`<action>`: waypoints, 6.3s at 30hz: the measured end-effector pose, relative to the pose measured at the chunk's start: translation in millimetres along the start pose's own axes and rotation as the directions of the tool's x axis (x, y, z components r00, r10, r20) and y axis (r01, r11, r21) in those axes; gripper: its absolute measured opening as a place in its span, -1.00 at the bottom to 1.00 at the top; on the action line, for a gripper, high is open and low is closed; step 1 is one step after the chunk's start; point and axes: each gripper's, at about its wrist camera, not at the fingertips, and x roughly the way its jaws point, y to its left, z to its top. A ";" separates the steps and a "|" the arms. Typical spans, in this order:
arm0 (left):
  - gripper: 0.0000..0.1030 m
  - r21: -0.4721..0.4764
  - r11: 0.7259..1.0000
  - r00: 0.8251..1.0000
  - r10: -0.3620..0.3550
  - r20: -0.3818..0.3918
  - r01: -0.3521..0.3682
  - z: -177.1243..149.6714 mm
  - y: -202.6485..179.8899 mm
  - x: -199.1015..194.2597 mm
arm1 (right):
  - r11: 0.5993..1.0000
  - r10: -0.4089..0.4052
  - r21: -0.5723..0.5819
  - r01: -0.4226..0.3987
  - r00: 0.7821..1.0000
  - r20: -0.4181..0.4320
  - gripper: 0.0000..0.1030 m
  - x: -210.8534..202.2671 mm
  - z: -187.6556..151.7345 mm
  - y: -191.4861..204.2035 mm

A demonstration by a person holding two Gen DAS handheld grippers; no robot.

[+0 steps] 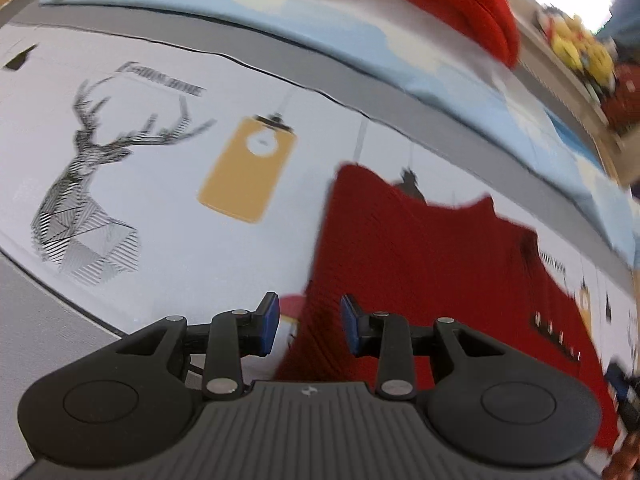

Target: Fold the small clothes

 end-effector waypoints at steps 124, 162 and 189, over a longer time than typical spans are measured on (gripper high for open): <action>-0.10 0.294 0.956 0.935 -0.119 0.335 0.016 -328.8 24.6 -261.7 | 0.927 0.005 -0.374 0.034 0.995 0.102 0.08 -285.4 -163.4 -116.5; -0.32 -0.280 0.957 0.997 -0.070 0.022 0.073 -314.7 173.8 -131.3 | 0.926 -0.302 -0.309 0.218 0.918 -0.259 0.17 -179.1 -187.0 -158.3; -0.29 0.024 1.000 0.999 -0.021 0.024 0.020 -332.0 127.4 -120.2 | 0.921 -0.271 -0.351 0.168 0.925 -0.266 0.18 -180.0 -188.7 -155.8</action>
